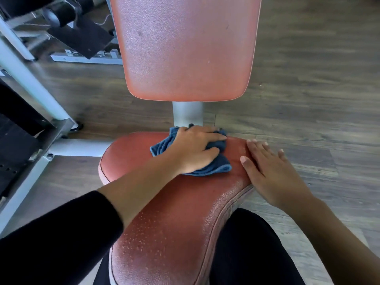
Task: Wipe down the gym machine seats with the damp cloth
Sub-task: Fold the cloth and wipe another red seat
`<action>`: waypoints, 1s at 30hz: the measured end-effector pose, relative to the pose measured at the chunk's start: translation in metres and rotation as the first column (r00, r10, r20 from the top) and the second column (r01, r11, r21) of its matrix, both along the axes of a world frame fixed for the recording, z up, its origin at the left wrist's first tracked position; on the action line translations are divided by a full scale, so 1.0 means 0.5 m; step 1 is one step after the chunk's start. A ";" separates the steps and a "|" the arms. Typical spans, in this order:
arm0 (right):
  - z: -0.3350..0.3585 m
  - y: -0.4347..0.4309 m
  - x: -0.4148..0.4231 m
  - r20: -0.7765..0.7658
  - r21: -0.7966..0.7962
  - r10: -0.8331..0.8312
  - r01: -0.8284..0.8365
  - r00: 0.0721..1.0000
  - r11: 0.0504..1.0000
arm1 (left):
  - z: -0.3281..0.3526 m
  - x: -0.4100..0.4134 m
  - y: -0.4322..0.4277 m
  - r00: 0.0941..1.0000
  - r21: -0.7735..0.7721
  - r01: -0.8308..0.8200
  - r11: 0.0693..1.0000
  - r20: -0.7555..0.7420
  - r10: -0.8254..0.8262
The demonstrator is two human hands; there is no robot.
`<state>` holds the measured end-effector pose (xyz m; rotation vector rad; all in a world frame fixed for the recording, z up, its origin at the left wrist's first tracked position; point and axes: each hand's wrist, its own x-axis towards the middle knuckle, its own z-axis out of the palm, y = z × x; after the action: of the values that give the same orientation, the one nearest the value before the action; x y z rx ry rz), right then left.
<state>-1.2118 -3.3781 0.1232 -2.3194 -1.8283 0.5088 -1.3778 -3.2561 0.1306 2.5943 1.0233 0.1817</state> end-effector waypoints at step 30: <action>-0.018 -0.056 0.034 0.082 0.031 0.032 -0.035 0.996 0.999 | -0.001 0.081 -0.027 0.966 -0.051 0.224 0.973 0.145 -0.215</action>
<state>-1.1946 -3.4063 0.1141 -2.3243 -1.9000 0.3905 -1.3376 -3.2695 0.1299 2.5694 0.6761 0.2625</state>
